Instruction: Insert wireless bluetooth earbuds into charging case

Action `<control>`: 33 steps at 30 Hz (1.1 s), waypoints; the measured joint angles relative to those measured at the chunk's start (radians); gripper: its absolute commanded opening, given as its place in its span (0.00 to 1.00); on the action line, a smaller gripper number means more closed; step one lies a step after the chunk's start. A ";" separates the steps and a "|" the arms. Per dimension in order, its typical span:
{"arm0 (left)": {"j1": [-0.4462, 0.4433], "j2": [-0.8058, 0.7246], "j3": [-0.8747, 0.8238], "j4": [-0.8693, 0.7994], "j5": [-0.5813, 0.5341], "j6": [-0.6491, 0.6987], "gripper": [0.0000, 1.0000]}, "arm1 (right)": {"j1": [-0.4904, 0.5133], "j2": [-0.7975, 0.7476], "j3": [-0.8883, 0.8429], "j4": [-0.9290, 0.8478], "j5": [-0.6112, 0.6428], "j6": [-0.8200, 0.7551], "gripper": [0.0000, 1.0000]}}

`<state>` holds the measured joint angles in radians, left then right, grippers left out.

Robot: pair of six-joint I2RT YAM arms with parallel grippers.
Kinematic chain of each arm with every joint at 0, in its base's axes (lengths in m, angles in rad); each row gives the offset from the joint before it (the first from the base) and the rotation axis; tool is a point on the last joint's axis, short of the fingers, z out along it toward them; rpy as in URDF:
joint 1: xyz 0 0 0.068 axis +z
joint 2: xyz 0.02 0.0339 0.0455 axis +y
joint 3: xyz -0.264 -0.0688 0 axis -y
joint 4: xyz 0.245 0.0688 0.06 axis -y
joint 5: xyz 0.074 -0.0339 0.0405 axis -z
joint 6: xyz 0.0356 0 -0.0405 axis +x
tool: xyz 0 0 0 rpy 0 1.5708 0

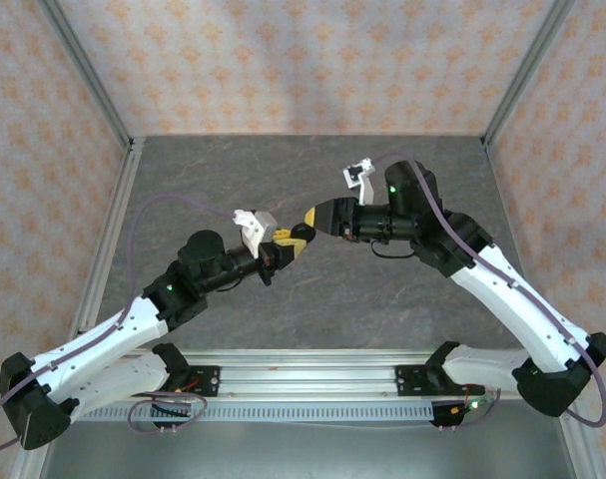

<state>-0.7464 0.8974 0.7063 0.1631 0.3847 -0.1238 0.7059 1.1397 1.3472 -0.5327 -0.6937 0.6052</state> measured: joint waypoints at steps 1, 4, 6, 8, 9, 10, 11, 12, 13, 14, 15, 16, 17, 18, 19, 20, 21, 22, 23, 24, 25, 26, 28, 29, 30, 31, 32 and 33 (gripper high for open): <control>0.000 0.000 0.000 -0.004 -0.002 -0.003 0.00 | 0.000 -0.008 0.000 -0.016 0.029 -0.009 0.45; 0.000 0.000 -0.011 -0.022 -0.011 -0.018 0.00 | -0.004 -0.039 -0.013 -0.069 0.125 -0.031 0.48; 0.000 0.000 -0.032 -0.031 -0.023 -0.035 0.00 | -0.010 -0.057 -0.028 -0.105 0.186 -0.040 0.51; 0.000 0.000 -0.068 -0.045 -0.040 -0.058 0.00 | -0.019 -0.072 -0.053 -0.143 0.256 -0.050 0.53; 0.000 0.000 -0.086 -0.054 -0.051 -0.068 0.00 | -0.022 -0.076 -0.065 -0.158 0.283 -0.052 0.55; 0.000 0.002 -0.106 -0.063 -0.057 -0.081 0.00 | -0.026 -0.080 -0.080 -0.175 0.317 -0.053 0.56; 0.000 0.007 -0.127 -0.072 -0.065 -0.095 0.00 | -0.028 -0.082 -0.095 -0.188 0.345 -0.055 0.59; 0.000 0.014 -0.143 -0.078 -0.071 -0.108 0.00 | -0.031 -0.085 -0.112 -0.200 0.373 -0.056 0.60; 0.000 0.025 -0.158 -0.087 -0.076 -0.120 0.00 | -0.034 -0.090 -0.133 -0.209 0.404 -0.058 0.63; 0.000 0.040 -0.172 -0.094 -0.079 -0.136 0.00 | -0.035 -0.095 -0.154 -0.218 0.432 -0.059 0.65; 0.000 0.055 -0.184 -0.100 -0.079 -0.148 0.00 | -0.036 -0.101 -0.175 -0.225 0.460 -0.063 0.67; 0.000 0.073 -0.196 -0.106 -0.080 -0.163 0.00 | -0.037 -0.110 -0.197 -0.229 0.486 -0.067 0.69; 0.000 0.092 -0.208 -0.109 -0.080 -0.175 0.00 | -0.038 -0.121 -0.222 -0.232 0.515 -0.069 0.72; -0.003 0.106 -0.217 -0.111 -0.080 -0.187 0.00 | -0.038 -0.131 -0.241 -0.233 0.535 -0.072 0.73; -0.007 0.124 -0.225 -0.111 -0.085 -0.196 0.00 | -0.040 -0.144 -0.265 -0.235 0.563 -0.076 0.75; -0.014 0.144 -0.232 -0.111 -0.088 -0.206 0.00 | -0.040 -0.158 -0.289 -0.236 0.591 -0.077 0.78; -0.022 0.161 -0.234 -0.111 -0.092 -0.214 0.00 | -0.042 -0.169 -0.308 -0.238 0.612 -0.080 0.79; -0.033 0.184 -0.235 -0.110 -0.099 -0.221 0.00 | -0.042 -0.181 -0.331 -0.238 0.640 -0.082 0.81; -0.045 0.208 -0.235 -0.107 -0.107 -0.229 0.02 | -0.045 -0.192 -0.351 -0.238 0.669 -0.081 0.83; -0.055 0.230 -0.235 -0.104 -0.113 -0.237 0.03 | -0.046 -0.200 -0.367 -0.238 0.691 -0.085 0.85; -0.066 0.259 -0.235 -0.099 -0.119 -0.246 0.03 | -0.047 -0.208 -0.383 -0.238 0.719 -0.087 0.87; -0.074 0.283 -0.234 -0.096 -0.127 -0.254 0.03 | -0.048 -0.213 -0.395 -0.238 0.748 -0.091 0.89; -0.093 0.356 -0.230 -0.092 -0.137 -0.271 0.05 | -0.049 -0.227 -0.418 -0.239 0.815 -0.097 0.99; -0.100 0.388 -0.223 -0.093 -0.140 -0.277 0.06 | -0.049 -0.233 -0.427 -0.238 0.844 -0.104 0.99; -0.107 0.425 -0.212 -0.098 -0.142 -0.280 0.07 | -0.049 -0.241 -0.436 -0.238 0.881 -0.106 0.99; -0.114 0.457 -0.200 -0.104 -0.143 -0.285 0.09 | -0.049 -0.248 -0.443 -0.239 0.921 -0.106 0.99; -0.119 0.479 -0.188 -0.108 -0.144 -0.288 0.11 | -0.049 -0.254 -0.449 -0.238 0.953 -0.110 0.99; -0.123 0.501 -0.173 -0.111 -0.146 -0.292 0.13 | -0.050 -0.263 -0.456 -0.237 0.994 -0.116 0.99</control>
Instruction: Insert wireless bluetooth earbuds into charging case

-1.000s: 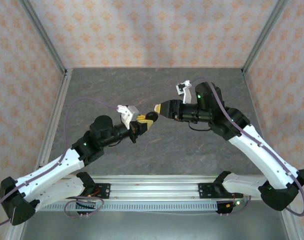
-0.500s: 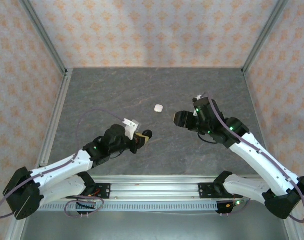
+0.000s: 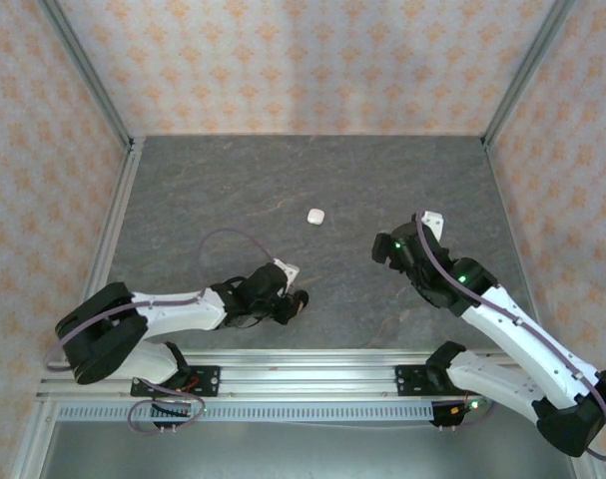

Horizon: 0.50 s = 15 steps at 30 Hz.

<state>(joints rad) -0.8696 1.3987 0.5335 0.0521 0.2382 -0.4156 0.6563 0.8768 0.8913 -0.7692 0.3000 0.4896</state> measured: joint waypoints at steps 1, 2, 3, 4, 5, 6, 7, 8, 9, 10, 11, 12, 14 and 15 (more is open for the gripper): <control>-0.002 0.011 0.015 -0.003 -0.003 -0.003 0.17 | -0.003 -0.010 -0.009 0.002 0.038 -0.010 0.99; -0.002 0.016 0.028 -0.008 -0.006 -0.003 0.20 | -0.006 -0.018 -0.018 0.006 0.070 -0.021 0.99; -0.002 0.016 0.040 -0.018 -0.011 -0.005 0.23 | -0.010 -0.026 -0.027 0.010 0.105 -0.034 0.99; -0.002 0.014 0.054 -0.029 -0.016 -0.005 0.26 | -0.018 -0.032 -0.037 0.018 0.138 -0.050 0.99; -0.002 0.013 0.065 -0.041 -0.024 -0.004 0.29 | -0.028 -0.035 -0.045 0.025 0.161 -0.065 0.99; -0.002 0.010 0.077 -0.058 -0.035 0.000 0.33 | -0.049 -0.037 -0.055 0.037 0.183 -0.084 0.99; -0.002 0.002 0.087 -0.075 -0.046 0.004 0.38 | -0.073 -0.037 -0.063 0.050 0.198 -0.102 0.99; -0.002 -0.010 0.095 -0.098 -0.060 0.012 0.42 | -0.108 -0.037 -0.072 0.069 0.207 -0.121 0.99; -0.002 -0.025 0.102 -0.121 -0.074 0.020 0.46 | -0.139 -0.037 -0.081 0.085 0.209 -0.134 0.99; -0.002 -0.045 0.111 -0.151 -0.092 0.028 0.52 | -0.180 -0.036 -0.093 0.108 0.209 -0.151 0.99; -0.002 -0.071 0.121 -0.185 -0.111 0.042 0.57 | -0.218 -0.034 -0.107 0.132 0.208 -0.166 0.99; -0.002 -0.095 0.129 -0.209 -0.130 0.047 0.61 | -0.253 -0.031 -0.120 0.156 0.205 -0.180 0.99; -0.001 -0.153 0.147 -0.257 -0.174 0.069 0.71 | -0.323 -0.013 -0.146 0.203 0.194 -0.208 0.99; 0.000 -0.181 0.156 -0.278 -0.193 0.080 0.75 | -0.354 -0.003 -0.156 0.226 0.188 -0.220 0.99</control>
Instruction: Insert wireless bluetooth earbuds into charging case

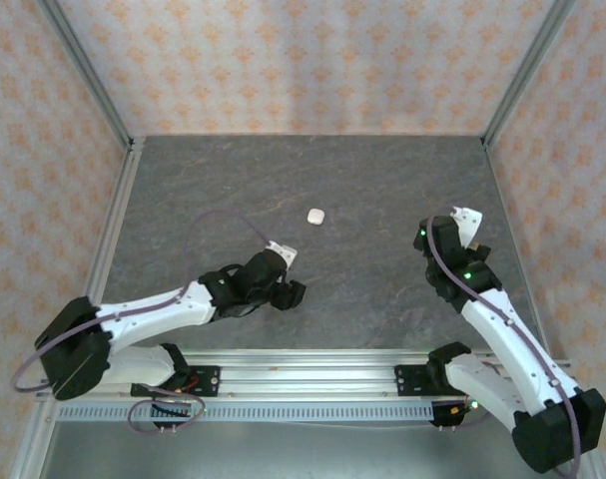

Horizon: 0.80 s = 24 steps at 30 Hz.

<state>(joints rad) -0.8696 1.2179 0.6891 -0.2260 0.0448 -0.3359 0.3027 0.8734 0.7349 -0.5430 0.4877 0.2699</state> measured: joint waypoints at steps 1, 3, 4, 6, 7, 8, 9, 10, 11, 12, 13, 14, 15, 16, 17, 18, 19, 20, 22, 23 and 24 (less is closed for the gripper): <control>0.005 -0.031 0.008 -0.021 -0.020 0.013 0.79 | -0.031 0.011 -0.010 0.026 -0.008 -0.012 0.99; 0.028 -0.089 0.024 -0.061 -0.054 0.042 0.86 | -0.080 0.031 -0.028 0.075 -0.018 -0.034 0.99; 0.051 -0.116 0.032 -0.082 -0.069 0.056 0.91 | -0.099 0.040 -0.038 0.101 -0.023 -0.046 0.99; 0.116 -0.167 0.045 -0.113 -0.104 0.082 1.00 | -0.128 0.053 -0.062 0.158 -0.033 -0.076 0.99; 0.155 -0.195 0.048 -0.129 -0.125 0.094 1.00 | -0.138 0.058 -0.079 0.195 -0.039 -0.095 0.99; 0.195 -0.222 0.049 -0.139 -0.146 0.102 1.00 | -0.145 0.062 -0.097 0.230 -0.044 -0.113 0.99; 0.224 -0.242 0.049 -0.145 -0.164 0.108 1.00 | -0.149 0.065 -0.116 0.261 -0.050 -0.129 0.99; 0.261 -0.266 0.048 -0.154 -0.188 0.114 1.00 | -0.151 0.069 -0.137 0.295 -0.056 -0.146 0.99; 0.294 -0.287 0.048 -0.159 -0.212 0.122 1.00 | -0.153 0.075 -0.159 0.335 -0.066 -0.164 0.99; 0.323 -0.305 0.044 -0.159 -0.233 0.129 1.00 | -0.153 0.080 -0.179 0.371 -0.075 -0.177 0.99; 0.354 -0.325 0.035 -0.155 -0.259 0.137 1.00 | -0.153 0.088 -0.203 0.412 -0.085 -0.192 0.99; 0.386 -0.344 0.020 -0.149 -0.287 0.143 1.00 | -0.153 0.098 -0.227 0.455 -0.096 -0.206 0.99; 0.415 -0.359 0.003 -0.145 -0.314 0.148 1.00 | -0.153 0.108 -0.246 0.492 -0.102 -0.214 0.99; 0.444 -0.373 -0.017 -0.138 -0.344 0.154 1.00 | -0.153 0.118 -0.265 0.528 -0.108 -0.223 0.99; 0.470 -0.383 -0.038 -0.127 -0.368 0.160 1.00 | -0.153 0.130 -0.282 0.566 -0.113 -0.230 0.99; 0.497 -0.393 -0.064 -0.107 -0.391 0.168 1.00 | -0.153 0.144 -0.296 0.607 -0.117 -0.235 0.99; 0.518 -0.402 -0.095 -0.082 -0.411 0.180 1.00 | -0.153 0.160 -0.308 0.655 -0.122 -0.243 0.99; 0.534 -0.417 -0.135 -0.042 -0.428 0.191 1.00 | -0.153 0.179 -0.315 0.697 -0.126 -0.250 0.99; 0.559 -0.456 -0.218 0.043 -0.437 0.219 1.00 | -0.156 0.230 -0.319 0.776 -0.140 -0.264 0.99; 0.570 -0.479 -0.268 0.095 -0.438 0.238 1.00 | -0.159 0.260 -0.319 0.820 -0.150 -0.272 0.99; 0.578 -0.496 -0.309 0.137 -0.438 0.254 1.00 | -0.161 0.285 -0.319 0.854 -0.157 -0.275 0.99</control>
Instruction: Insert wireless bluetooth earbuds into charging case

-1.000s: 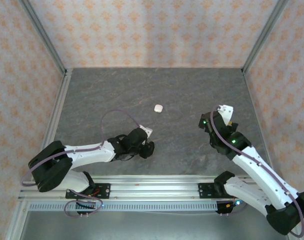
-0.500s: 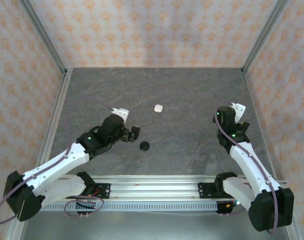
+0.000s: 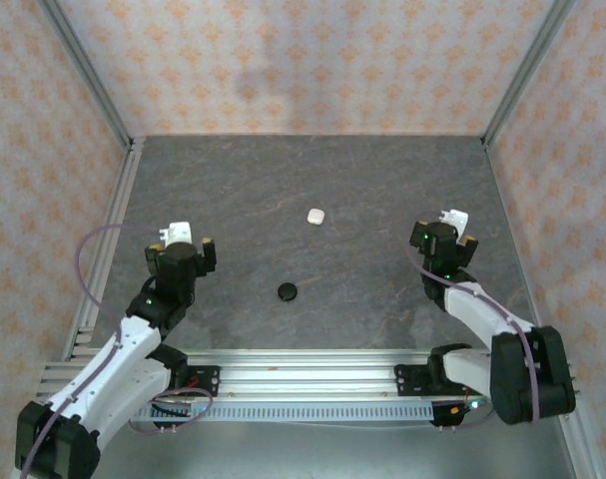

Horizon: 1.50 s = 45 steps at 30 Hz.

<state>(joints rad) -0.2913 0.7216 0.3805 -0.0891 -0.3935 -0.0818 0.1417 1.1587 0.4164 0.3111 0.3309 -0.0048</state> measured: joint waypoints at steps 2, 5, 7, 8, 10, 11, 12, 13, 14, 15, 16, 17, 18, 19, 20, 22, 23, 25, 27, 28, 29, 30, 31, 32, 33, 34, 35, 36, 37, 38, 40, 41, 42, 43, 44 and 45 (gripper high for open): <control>0.016 -0.018 -0.071 0.080 0.000 0.026 1.00 | -0.007 0.062 -0.004 0.093 -0.016 -0.006 0.99; 0.043 -0.020 -0.132 0.174 0.007 0.049 1.00 | -0.012 0.143 -0.024 0.217 -0.048 -0.017 0.99; 0.066 -0.020 -0.154 0.229 0.023 0.058 1.00 | -0.012 0.178 -0.034 0.266 -0.072 -0.027 0.99; 0.078 -0.019 -0.167 0.261 0.030 0.058 1.00 | -0.012 0.188 -0.035 0.284 -0.085 -0.035 0.99; 0.101 -0.016 -0.192 0.328 0.046 0.057 1.00 | -0.012 0.198 -0.042 0.334 -0.097 -0.050 0.99; 0.113 -0.009 -0.204 0.356 0.050 0.057 1.00 | -0.012 0.203 -0.049 0.371 -0.100 -0.058 0.99; 0.126 0.007 -0.212 0.385 0.058 0.057 1.00 | -0.012 0.211 -0.060 0.414 -0.101 -0.065 0.99; 0.139 0.028 -0.216 0.413 0.066 0.057 1.00 | -0.012 0.223 -0.071 0.457 -0.101 -0.069 0.99; 0.148 0.052 -0.216 0.436 0.073 0.058 1.00 | -0.012 0.237 -0.082 0.491 -0.101 -0.074 0.99; 0.154 0.082 -0.216 0.465 0.080 0.062 1.00 | -0.012 0.262 -0.097 0.539 -0.101 -0.077 0.99; 0.159 0.117 -0.216 0.498 0.094 0.067 1.00 | -0.012 0.295 -0.112 0.592 -0.101 -0.079 0.99; 0.161 0.146 -0.216 0.523 0.105 0.073 1.00 | -0.012 0.331 -0.124 0.638 -0.100 -0.081 0.99; 0.161 0.181 -0.216 0.550 0.117 0.080 1.00 | -0.012 0.378 -0.136 0.692 -0.099 -0.086 0.99; 0.161 0.216 -0.216 0.575 0.130 0.084 1.00 | -0.012 0.406 -0.143 0.709 -0.099 -0.086 0.99; 0.161 0.245 -0.216 0.595 0.142 0.087 1.00 | -0.012 0.414 -0.145 0.697 -0.100 -0.086 0.99; 0.163 0.312 -0.209 0.634 0.179 0.096 1.00 | -0.014 0.411 -0.130 0.676 -0.099 -0.086 1.00; 0.163 0.336 -0.204 0.647 0.192 0.101 1.00 | -0.017 0.411 -0.115 0.672 -0.099 -0.085 1.00; 0.163 0.412 -0.176 0.682 0.233 0.114 1.00 | -0.035 0.410 -0.071 0.645 -0.100 -0.072 1.00; 0.163 0.480 -0.137 0.711 0.262 0.126 1.00 | -0.057 0.409 -0.045 0.638 -0.099 -0.059 1.00; 0.163 0.512 -0.116 0.724 0.278 0.132 1.00 | -0.065 0.409 -0.042 0.638 -0.098 -0.054 1.00; 0.163 0.539 -0.097 0.737 0.286 0.137 1.00 | -0.068 0.409 -0.042 0.636 -0.097 -0.049 1.00; 0.163 0.572 -0.076 0.756 0.294 0.142 1.00 | -0.070 0.409 -0.042 0.627 -0.096 -0.047 1.00; 0.166 0.600 -0.060 0.772 0.301 0.145 1.00 | -0.070 0.409 -0.042 0.622 -0.096 -0.045 1.00; 0.168 0.622 -0.050 0.784 0.306 0.149 1.00 | -0.070 0.409 -0.042 0.620 -0.096 -0.043 1.00; 0.171 0.648 -0.039 0.796 0.309 0.154 1.00 | -0.070 0.409 -0.042 0.620 -0.096 -0.041 1.00; 0.175 0.668 -0.028 0.797 0.312 0.155 1.00 | -0.070 0.409 -0.042 0.619 -0.096 -0.041 1.00; 0.180 0.682 -0.020 0.797 0.317 0.155 1.00 | -0.070 0.409 -0.042 0.618 -0.096 -0.040 1.00; 0.188 0.699 -0.014 0.804 0.321 0.155 1.00 | -0.070 0.409 -0.042 0.616 -0.096 -0.040 1.00; 0.196 0.723 -0.010 0.823 0.327 0.154 1.00 | -0.070 0.409 -0.042 0.616 -0.096 -0.040 0.99; 0.204 0.743 -0.005 0.835 0.327 0.151 1.00 | -0.070 0.409 -0.042 0.616 -0.096 -0.040 1.00; 0.228 0.773 0.012 0.821 0.333 0.135 1.00 | -0.070 0.409 -0.042 0.615 -0.096 -0.040 1.00; 0.238 0.779 0.015 0.819 0.334 0.130 1.00 | -0.070 0.409 -0.042 0.615 -0.096 -0.040 1.00; 0.248 0.780 0.017 0.819 0.334 0.124 1.00 | -0.070 0.409 -0.042 0.615 -0.096 -0.040 0.99; 0.254 0.779 0.018 0.819 0.334 0.120 1.00 | -0.070 0.409 -0.042 0.615 -0.096 -0.040 1.00; 0.255 0.779 0.020 0.819 0.333 0.116 1.00 | -0.070 0.409 -0.042 0.615 -0.096 -0.040 0.99; 0.255 0.779 0.021 0.819 0.334 0.113 1.00 | -0.070 0.409 -0.042 0.613 -0.096 -0.040 1.00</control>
<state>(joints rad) -0.0364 1.5009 0.4015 0.7303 -0.0597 0.0315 0.0719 1.5681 0.3748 0.9245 0.2352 -0.0452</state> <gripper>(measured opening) 0.999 0.995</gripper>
